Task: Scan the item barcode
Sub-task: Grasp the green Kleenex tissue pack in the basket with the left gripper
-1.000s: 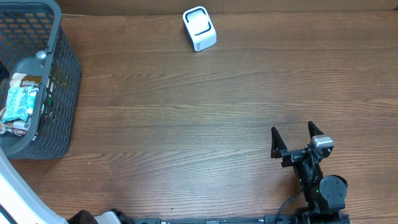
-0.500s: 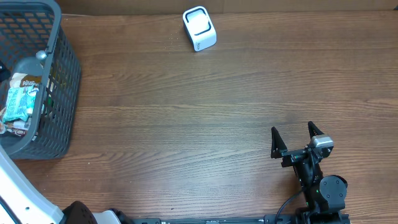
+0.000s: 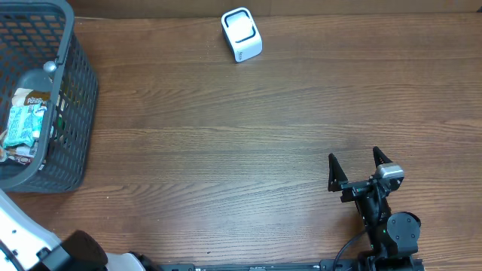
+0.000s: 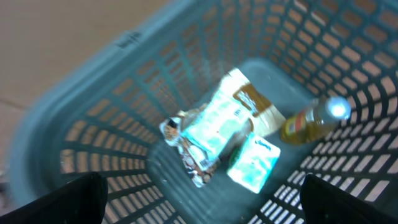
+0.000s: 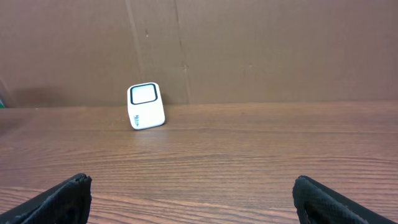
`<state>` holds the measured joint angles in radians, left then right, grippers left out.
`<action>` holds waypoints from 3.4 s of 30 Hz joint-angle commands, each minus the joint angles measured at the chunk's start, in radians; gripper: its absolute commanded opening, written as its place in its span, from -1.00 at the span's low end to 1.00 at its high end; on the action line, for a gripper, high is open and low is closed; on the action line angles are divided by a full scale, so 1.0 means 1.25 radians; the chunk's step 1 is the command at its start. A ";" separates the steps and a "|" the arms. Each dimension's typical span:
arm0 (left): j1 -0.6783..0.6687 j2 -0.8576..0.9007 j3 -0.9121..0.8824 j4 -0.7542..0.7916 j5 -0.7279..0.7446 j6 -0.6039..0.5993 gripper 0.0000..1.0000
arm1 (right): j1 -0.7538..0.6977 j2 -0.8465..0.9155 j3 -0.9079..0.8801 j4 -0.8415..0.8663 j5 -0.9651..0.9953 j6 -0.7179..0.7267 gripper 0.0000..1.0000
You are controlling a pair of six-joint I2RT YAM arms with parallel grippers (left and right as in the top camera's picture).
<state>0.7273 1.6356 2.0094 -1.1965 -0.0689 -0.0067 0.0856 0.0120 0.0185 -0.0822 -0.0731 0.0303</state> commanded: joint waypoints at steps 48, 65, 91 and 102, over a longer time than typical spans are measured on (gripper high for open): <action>-0.001 0.133 -0.173 0.073 0.243 0.143 0.99 | -0.002 -0.007 -0.008 0.004 0.007 0.005 1.00; -0.027 0.318 -0.173 0.101 0.294 0.222 0.99 | -0.002 -0.007 -0.008 0.004 0.007 0.005 1.00; -0.065 0.336 -0.181 0.115 0.236 0.239 0.99 | -0.002 -0.007 -0.008 0.004 0.007 0.005 1.00; -0.065 0.336 -0.243 0.150 0.208 0.239 0.99 | -0.002 -0.007 -0.008 0.004 0.007 0.005 1.00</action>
<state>0.6540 2.0357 1.7412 -1.0187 0.2008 0.2665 0.0856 0.0120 0.0185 -0.0822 -0.0731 0.0303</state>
